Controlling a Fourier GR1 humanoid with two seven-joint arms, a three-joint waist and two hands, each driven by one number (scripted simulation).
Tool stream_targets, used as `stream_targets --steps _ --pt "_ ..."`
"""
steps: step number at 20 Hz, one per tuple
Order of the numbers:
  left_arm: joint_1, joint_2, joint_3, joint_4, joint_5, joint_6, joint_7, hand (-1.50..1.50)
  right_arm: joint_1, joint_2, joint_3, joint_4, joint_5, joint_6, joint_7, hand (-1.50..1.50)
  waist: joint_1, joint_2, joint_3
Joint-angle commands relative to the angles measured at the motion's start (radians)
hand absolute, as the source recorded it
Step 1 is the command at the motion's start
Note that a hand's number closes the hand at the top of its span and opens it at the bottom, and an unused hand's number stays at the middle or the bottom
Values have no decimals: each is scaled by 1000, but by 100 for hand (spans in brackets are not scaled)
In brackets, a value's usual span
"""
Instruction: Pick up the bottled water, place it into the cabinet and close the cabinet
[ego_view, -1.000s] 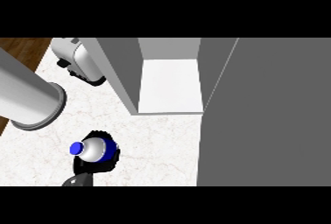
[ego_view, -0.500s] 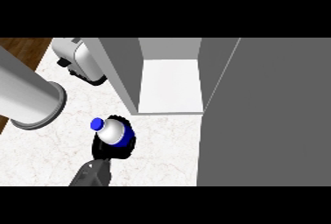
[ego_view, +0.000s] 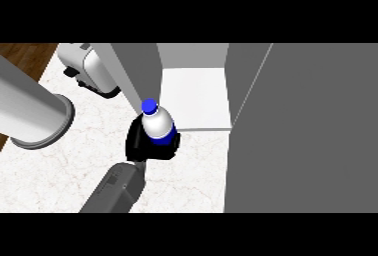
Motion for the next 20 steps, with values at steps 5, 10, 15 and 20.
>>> stream_targets --steps 5,10,15,20 --pt "-181 0 -144 -30 75 264 115 150 -14 -15 -83 -25 -111 22 0 -150 -11 5 0" --pt "-337 0 -176 55 44 357 213 150 0 -5 -85 -35 -112 29 -7 -150 -16 6 0" --pt "-483 0 -144 254 150 405 165 150 -48 -10 -115 -1 -116 43 -6 -150 -43 18 -1" --pt "-583 0 -100 404 142 390 173 150 -25 -17 -154 -6 -153 81 -32 -150 -44 16 0"
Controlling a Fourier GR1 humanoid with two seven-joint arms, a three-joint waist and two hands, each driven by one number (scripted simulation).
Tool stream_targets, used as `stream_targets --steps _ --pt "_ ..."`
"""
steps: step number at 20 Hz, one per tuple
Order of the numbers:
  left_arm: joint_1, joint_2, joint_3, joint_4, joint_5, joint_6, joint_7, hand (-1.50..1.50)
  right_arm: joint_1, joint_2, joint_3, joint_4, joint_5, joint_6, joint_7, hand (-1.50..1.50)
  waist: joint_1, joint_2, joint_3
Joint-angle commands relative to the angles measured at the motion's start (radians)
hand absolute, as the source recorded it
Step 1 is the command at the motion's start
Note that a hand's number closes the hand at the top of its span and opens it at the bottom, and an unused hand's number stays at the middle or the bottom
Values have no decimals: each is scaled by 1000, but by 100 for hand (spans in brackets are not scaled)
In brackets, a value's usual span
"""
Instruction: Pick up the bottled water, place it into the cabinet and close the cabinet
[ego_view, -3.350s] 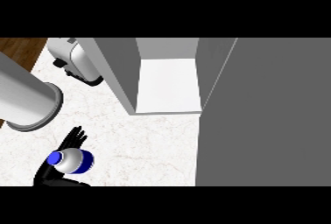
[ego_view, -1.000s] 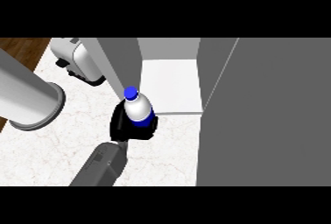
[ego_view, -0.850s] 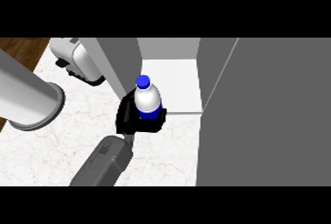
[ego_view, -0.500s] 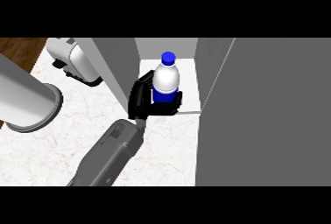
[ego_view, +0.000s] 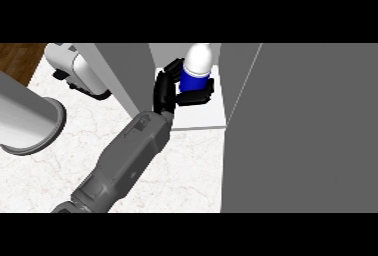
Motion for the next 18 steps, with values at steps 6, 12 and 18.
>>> stream_targets --steps 6,12,18 --pt "-151 0 -13 299 -67 116 -26 150 -21 -5 -2 -50 -75 24 40 -150 -27 15 0" --pt "-171 9 111 396 -20 122 -92 150 18 6 0 -66 -85 38 26 -150 -30 17 -2" --pt "-229 32 93 488 -68 126 -116 -150 -24 15 4 -8 -55 46 1 -150 -41 22 -1"
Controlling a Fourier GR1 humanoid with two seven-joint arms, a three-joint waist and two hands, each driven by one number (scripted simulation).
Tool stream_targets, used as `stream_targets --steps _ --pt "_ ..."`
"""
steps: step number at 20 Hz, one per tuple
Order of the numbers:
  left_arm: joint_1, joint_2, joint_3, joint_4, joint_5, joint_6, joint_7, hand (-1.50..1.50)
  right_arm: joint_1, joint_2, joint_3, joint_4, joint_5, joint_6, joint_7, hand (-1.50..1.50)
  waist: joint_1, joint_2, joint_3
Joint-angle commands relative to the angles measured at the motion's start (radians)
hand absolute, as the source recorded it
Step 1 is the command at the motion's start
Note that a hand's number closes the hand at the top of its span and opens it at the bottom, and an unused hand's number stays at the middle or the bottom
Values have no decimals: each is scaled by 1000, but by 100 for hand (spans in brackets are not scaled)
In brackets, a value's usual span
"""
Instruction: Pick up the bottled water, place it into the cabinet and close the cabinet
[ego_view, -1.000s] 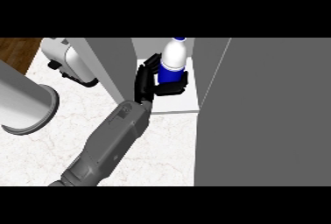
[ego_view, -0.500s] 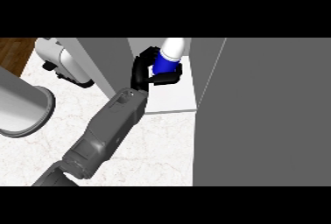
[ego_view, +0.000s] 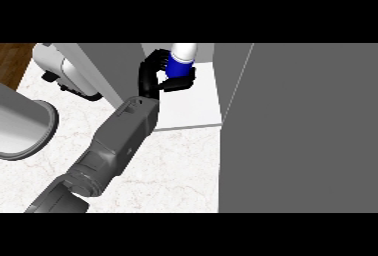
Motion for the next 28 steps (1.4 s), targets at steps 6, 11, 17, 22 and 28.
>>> stream_targets --steps 6,11,17,22,28 --pt "-74 19 -24 102 -63 88 -56 -150 -16 -13 -24 -31 -72 27 17 -150 -16 7 0" --pt "-103 28 -1 110 -48 51 -40 -150 18 -13 -2 -33 -65 44 16 -150 -26 10 -1" --pt "-88 21 49 31 -6 -111 -142 -150 35 -23 -8 -28 -71 76 -5 -150 -10 1 -1" --pt "-111 11 84 -2 16 -210 -204 -150 26 -15 -8 -39 -84 62 25 -150 13 -4 0" --pt "-98 -29 88 -16 16 -236 -212 -150 11 -3 -3 -35 -93 57 45 -150 38 -20 1"
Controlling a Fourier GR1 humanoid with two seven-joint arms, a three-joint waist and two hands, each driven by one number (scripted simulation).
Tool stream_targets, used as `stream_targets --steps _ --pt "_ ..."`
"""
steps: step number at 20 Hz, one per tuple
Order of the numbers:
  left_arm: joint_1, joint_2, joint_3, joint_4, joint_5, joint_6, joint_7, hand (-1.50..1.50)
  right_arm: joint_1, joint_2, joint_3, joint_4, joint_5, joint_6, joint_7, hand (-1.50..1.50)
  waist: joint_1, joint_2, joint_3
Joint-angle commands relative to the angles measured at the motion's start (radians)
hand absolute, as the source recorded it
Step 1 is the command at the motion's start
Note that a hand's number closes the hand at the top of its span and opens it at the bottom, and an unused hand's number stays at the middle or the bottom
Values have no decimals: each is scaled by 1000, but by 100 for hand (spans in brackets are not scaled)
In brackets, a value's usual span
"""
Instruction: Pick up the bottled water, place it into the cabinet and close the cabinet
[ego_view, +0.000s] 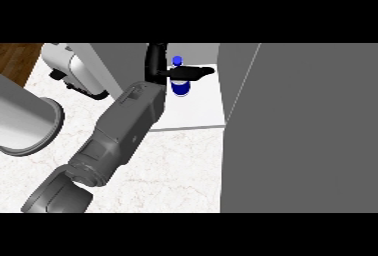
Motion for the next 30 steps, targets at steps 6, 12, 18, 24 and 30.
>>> stream_targets --steps 6,12,18,24,30 --pt "101 -21 -15 -103 10 -39 -23 -150 48 -2 3 -182 -74 -30 130 -150 42 -19 0" --pt "253 -21 -137 -318 72 -81 49 -150 35 20 11 -107 -53 -28 94 -150 45 -27 1" --pt "429 -21 -203 -514 97 -187 36 -150 56 40 42 -83 -3 -32 45 -150 57 -28 1" --pt "634 -21 -337 -822 79 -139 86 -150 44 58 109 -103 74 -79 94 -150 73 -31 1" --pt "759 73 -370 -1098 63 -138 186 -150 79 -14 91 -157 94 -21 62 -150 67 -30 1"
